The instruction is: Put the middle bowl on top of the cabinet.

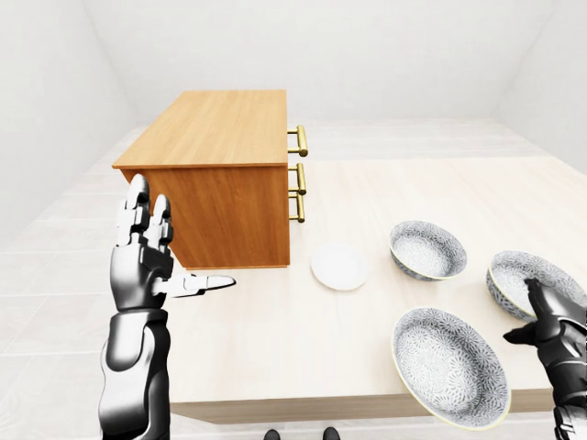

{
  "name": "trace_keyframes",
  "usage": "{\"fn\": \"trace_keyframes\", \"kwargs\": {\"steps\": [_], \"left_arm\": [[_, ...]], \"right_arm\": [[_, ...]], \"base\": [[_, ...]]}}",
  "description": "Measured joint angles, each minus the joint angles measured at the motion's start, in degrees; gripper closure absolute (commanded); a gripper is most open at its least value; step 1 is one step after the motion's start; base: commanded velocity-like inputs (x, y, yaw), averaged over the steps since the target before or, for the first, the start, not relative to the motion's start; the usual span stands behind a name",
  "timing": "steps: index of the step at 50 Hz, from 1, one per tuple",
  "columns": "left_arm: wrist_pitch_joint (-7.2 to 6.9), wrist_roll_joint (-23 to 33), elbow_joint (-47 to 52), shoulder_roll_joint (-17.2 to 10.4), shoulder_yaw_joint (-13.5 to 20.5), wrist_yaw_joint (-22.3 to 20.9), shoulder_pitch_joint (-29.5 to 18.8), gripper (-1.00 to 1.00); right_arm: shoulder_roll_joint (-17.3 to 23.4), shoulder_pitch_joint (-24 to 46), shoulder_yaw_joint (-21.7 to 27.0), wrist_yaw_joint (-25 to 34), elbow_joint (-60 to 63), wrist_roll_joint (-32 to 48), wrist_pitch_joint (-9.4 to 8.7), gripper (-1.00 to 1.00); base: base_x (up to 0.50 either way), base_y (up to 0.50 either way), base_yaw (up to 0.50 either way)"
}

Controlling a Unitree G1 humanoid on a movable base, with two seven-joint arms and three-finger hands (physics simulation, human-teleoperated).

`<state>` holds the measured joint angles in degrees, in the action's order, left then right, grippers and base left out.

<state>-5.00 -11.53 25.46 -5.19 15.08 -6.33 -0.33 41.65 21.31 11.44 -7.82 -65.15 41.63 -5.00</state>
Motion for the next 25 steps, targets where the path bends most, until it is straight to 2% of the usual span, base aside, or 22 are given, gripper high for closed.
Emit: {"fn": "trace_keyframes", "kwargs": {"steps": [1,2,25], "left_arm": [[0.0,0.0,-0.1,0.0,0.0,0.0,0.0,-1.0],[0.0,0.0,-0.1,0.0,0.0,0.0,0.0,-1.0],[0.0,-0.5,0.0,-0.2,0.5,-0.1,0.2,-1.0]], "right_arm": [[0.0,0.2,-0.2,-0.1,-0.2,-0.1,0.0,0.38],[0.0,0.4,-0.5,-0.2,-0.4,-0.2,0.0,1.0],[0.8,0.7,-1.6,0.2,1.8,0.3,0.0,1.0]], "base": [[0.0,0.0,0.0],[0.0,0.0,0.0],[0.0,0.0,0.0]]}}
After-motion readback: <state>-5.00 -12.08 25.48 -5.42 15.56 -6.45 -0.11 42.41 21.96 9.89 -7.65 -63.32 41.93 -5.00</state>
